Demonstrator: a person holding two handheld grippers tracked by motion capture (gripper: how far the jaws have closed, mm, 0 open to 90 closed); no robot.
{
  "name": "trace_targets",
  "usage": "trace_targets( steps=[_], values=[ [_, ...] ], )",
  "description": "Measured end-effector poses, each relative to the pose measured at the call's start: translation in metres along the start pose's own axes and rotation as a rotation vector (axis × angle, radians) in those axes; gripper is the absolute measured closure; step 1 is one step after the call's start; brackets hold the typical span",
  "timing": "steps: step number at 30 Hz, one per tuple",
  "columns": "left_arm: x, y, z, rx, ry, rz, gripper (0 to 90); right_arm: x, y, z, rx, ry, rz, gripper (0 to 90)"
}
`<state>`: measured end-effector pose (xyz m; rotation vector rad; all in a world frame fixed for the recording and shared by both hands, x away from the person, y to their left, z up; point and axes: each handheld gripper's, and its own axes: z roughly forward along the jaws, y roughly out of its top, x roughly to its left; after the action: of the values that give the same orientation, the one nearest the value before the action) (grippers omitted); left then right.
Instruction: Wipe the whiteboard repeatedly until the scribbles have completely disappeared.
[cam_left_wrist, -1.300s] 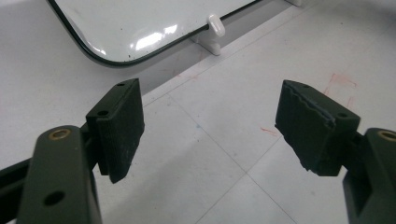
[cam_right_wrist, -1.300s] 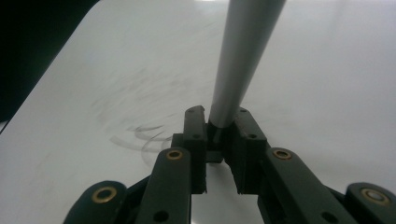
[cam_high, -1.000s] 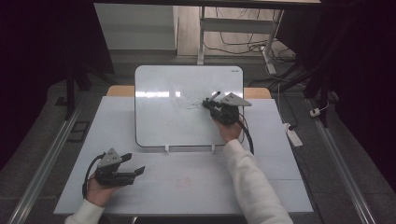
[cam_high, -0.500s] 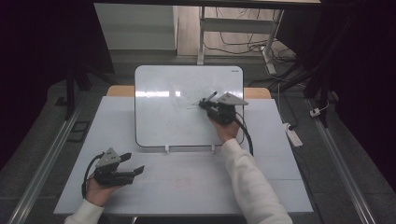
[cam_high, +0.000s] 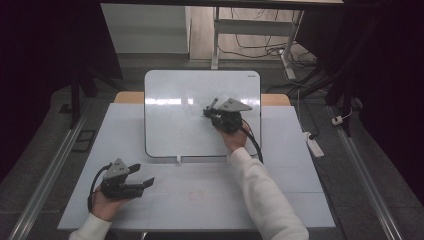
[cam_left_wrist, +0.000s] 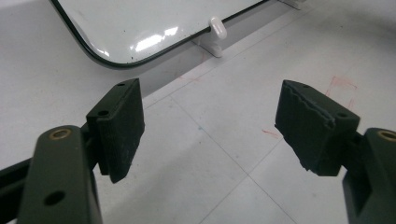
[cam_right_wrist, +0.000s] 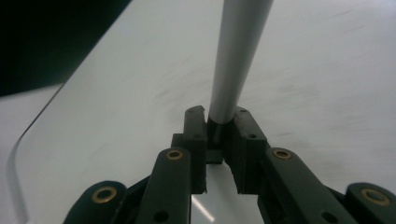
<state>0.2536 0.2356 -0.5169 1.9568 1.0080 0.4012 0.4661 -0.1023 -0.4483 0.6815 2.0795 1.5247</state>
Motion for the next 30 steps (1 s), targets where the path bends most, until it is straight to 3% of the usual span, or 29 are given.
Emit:
trace_targets(
  steps=[2,4,7,8,9,11,13,15,16,18,20,21,23,25,26,29,30],
  values=[
    [-0.001,0.0,-0.001,-0.006,0.0,0.001,24.3,-0.014,0.005,-0.005,-0.044,-0.077,0.046,78.0],
    [0.0,0.0,-0.001,-0.006,-0.001,-0.003,24.4,-0.017,0.006,-0.005,-0.056,-0.086,0.08,78.0],
    [0.002,0.0,0.001,-0.001,-0.003,-0.005,24.4,0.008,-0.002,0.005,-0.006,0.021,0.044,78.0],
    [0.002,0.0,0.001,0.0,-0.004,-0.005,24.4,0.02,-0.006,0.009,0.016,0.047,-0.014,78.0],
    [0.002,0.0,0.001,0.0,-0.003,-0.005,24.4,0.024,-0.007,0.009,0.018,0.042,-0.033,78.0],
    [0.0,0.0,0.0,-0.001,-0.001,0.0,24.4,0.017,-0.006,0.007,-0.001,0.034,-0.004,78.0],
    [-0.001,0.0,-0.002,-0.008,0.001,0.001,24.4,0.002,-0.003,0.002,-0.042,-0.04,0.033,78.0],
    [0.0,0.0,-0.001,-0.01,-0.001,-0.004,24.4,-0.005,-0.001,-0.001,-0.06,-0.053,0.073,78.0],
    [0.001,0.0,-0.001,-0.008,-0.001,-0.003,24.5,-0.001,-0.001,0.0,-0.058,-0.06,0.067,78.0],
    [0.002,0.0,0.0,-0.004,-0.003,-0.006,24.5,0.011,-0.005,0.005,-0.023,0.003,0.036,78.0],
    [0.001,0.0,-0.001,-0.005,-0.001,-0.004,24.5,0.02,-0.008,0.004,0.019,0.022,-0.049,78.0],
    [0.001,-0.001,-0.001,-0.008,0.0,-0.004,24.4,0.013,-0.007,0.001,0.014,0.016,-0.025,78.0],
    [0.0,0.0,-0.002,-0.011,0.001,-0.005,24.5,-0.003,-0.004,-0.009,-0.019,-0.071,0.025,78.0],
    [0.0,0.0,-0.001,-0.009,-0.002,-0.001,24.5,-0.011,-0.004,-0.014,-0.036,-0.074,0.082,78.0],
    [0.0,0.0,0.0,-0.007,-0.002,-0.002,24.5,-0.006,-0.005,-0.013,-0.023,-0.069,0.056,78.0],
    [0.0,0.001,0.001,-0.003,-0.003,-0.002,24.5,0.015,-0.012,-0.003,0.031,0.03,-0.019,78.0],
    [0.0,0.0,0.001,-0.003,-0.002,-0.002,24.4,0.019,-0.012,-0.002,0.038,0.03,-0.044,78.0]
  ],
)
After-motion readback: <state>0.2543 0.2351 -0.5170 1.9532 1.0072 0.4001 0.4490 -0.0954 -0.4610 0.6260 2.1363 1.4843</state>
